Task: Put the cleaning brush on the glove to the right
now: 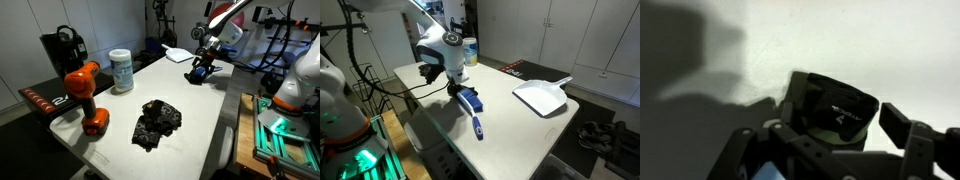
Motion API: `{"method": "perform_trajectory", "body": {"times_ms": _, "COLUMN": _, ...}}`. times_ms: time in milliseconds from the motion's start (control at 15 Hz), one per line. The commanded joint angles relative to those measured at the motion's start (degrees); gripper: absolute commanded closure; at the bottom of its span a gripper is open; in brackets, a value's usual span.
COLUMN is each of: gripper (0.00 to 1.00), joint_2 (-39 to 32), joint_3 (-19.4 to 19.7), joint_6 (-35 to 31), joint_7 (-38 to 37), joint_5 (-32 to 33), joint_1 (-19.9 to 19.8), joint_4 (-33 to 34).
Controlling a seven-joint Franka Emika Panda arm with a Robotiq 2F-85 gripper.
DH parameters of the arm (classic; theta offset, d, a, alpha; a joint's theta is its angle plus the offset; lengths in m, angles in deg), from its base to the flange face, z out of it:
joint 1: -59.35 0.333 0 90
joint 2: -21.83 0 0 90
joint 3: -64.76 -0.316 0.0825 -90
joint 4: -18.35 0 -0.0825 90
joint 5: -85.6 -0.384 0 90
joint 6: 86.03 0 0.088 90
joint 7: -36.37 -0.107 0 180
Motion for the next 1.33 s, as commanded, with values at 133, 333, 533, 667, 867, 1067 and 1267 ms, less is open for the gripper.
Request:
{"method": "perform_trajectory", "body": {"times_ms": 133, "gripper": 0.43, "joint_2": 3.2, "joint_3": 1.1, "joint_6": -0.5, "joint_7": 2.2, "joint_5": -6.4, "joint_1": -0.1, "joint_4": -4.2}}
{"method": "perform_trajectory", "body": {"times_ms": 333, "gripper": 0.56, "joint_2": 4.5, "joint_3": 1.6, "joint_6": -0.6, "joint_7": 3.2, "joint_5": -8.5, "joint_1": -0.3, "joint_4": -5.3}}
{"method": "perform_trajectory", "body": {"times_ms": 533, "gripper": 0.63, "joint_2": 5.4, "joint_3": 1.9, "joint_6": -0.6, "joint_7": 3.7, "joint_5": -9.4, "joint_1": -0.6, "joint_4": -5.8}}
{"method": "perform_trajectory", "body": {"times_ms": 667, "gripper": 0.64, "joint_2": 5.9, "joint_3": 2.0, "joint_6": -0.6, "joint_7": 3.8, "joint_5": -9.5, "joint_1": -0.7, "joint_4": -6.0}}
{"method": "perform_trajectory", "body": {"times_ms": 867, "gripper": 0.80, "joint_2": 6.4, "joint_3": 1.9, "joint_6": -0.7, "joint_7": 3.4, "joint_5": -9.1, "joint_1": -0.7, "joint_4": -5.9}}
{"method": "perform_trajectory", "body": {"times_ms": 1067, "gripper": 1.00, "joint_2": 6.2, "joint_3": 2.0, "joint_6": -0.6, "joint_7": 3.1, "joint_5": -8.8, "joint_1": -0.8, "joint_4": -5.6}}
{"method": "perform_trajectory", "body": {"times_ms": 1267, "gripper": 0.99, "joint_2": 5.8, "joint_3": 2.1, "joint_6": -0.4, "joint_7": 3.0, "joint_5": -8.5, "joint_1": -1.0, "joint_4": -5.4}}
